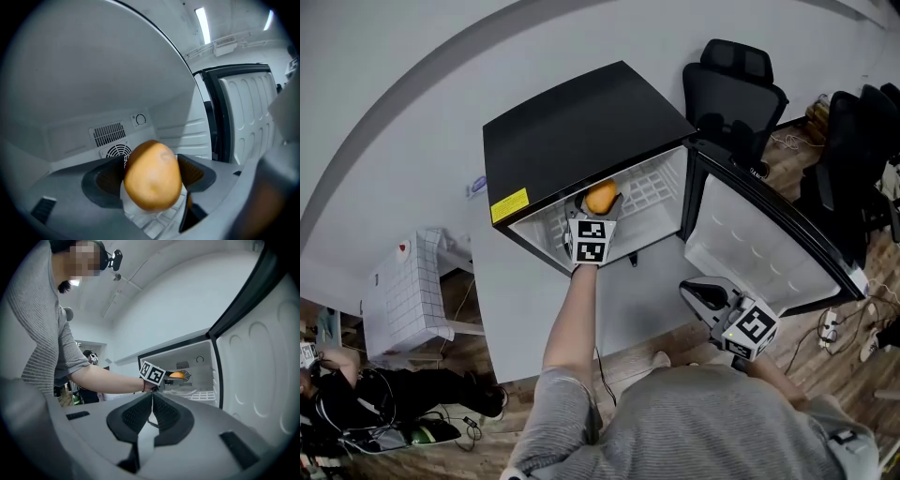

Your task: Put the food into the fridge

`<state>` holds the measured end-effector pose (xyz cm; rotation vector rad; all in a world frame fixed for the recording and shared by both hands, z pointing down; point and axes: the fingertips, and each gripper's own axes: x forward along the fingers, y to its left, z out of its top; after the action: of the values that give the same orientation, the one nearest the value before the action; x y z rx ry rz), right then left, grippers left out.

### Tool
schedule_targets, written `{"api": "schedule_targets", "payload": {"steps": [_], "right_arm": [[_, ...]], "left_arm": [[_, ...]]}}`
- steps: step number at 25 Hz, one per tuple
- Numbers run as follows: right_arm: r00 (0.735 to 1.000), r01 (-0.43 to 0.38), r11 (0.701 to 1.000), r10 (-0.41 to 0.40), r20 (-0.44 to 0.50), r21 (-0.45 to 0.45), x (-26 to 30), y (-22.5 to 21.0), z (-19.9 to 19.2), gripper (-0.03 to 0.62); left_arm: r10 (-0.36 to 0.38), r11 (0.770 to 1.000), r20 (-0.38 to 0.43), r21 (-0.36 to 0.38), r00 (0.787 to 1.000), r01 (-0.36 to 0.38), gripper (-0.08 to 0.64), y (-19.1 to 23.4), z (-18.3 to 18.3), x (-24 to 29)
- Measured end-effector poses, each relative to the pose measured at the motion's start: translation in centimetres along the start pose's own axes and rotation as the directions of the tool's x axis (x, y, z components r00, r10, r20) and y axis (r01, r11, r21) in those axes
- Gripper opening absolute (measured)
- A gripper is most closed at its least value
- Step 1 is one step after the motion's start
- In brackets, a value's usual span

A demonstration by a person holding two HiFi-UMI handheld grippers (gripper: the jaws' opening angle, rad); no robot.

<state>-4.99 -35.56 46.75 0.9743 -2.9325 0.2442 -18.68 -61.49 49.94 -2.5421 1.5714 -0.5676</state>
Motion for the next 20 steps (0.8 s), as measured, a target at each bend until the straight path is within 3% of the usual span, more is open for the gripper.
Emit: {"api": "schedule_targets", "payload": {"steps": [9, 15, 20], "right_arm": [[0.999, -0.036, 0.999, 0.036, -0.035, -0.019, 3.9, -0.4, -0.6, 0.012], [0.998, -0.038, 0.999, 0.038, -0.060, -0.003, 4.0, 0.0, -1.4, 0.012], [0.997, -0.022, 1.000, 0.022, -0.068, 0.003, 3.3, -0.2, -1.6, 0.012]], "left_arm": [[-0.035, 0.999, -0.067, -0.001, 0.997, 0.035, 0.367, 0.5, -2.0, 2.2], [-0.036, 0.999, -0.111, -0.011, 0.993, 0.035, 0.367, 0.8, -3.2, 3.9], [-0.040, 0.999, -0.149, 0.026, 0.988, 0.045, 0.367, 0.2, -4.2, 5.0]]}}
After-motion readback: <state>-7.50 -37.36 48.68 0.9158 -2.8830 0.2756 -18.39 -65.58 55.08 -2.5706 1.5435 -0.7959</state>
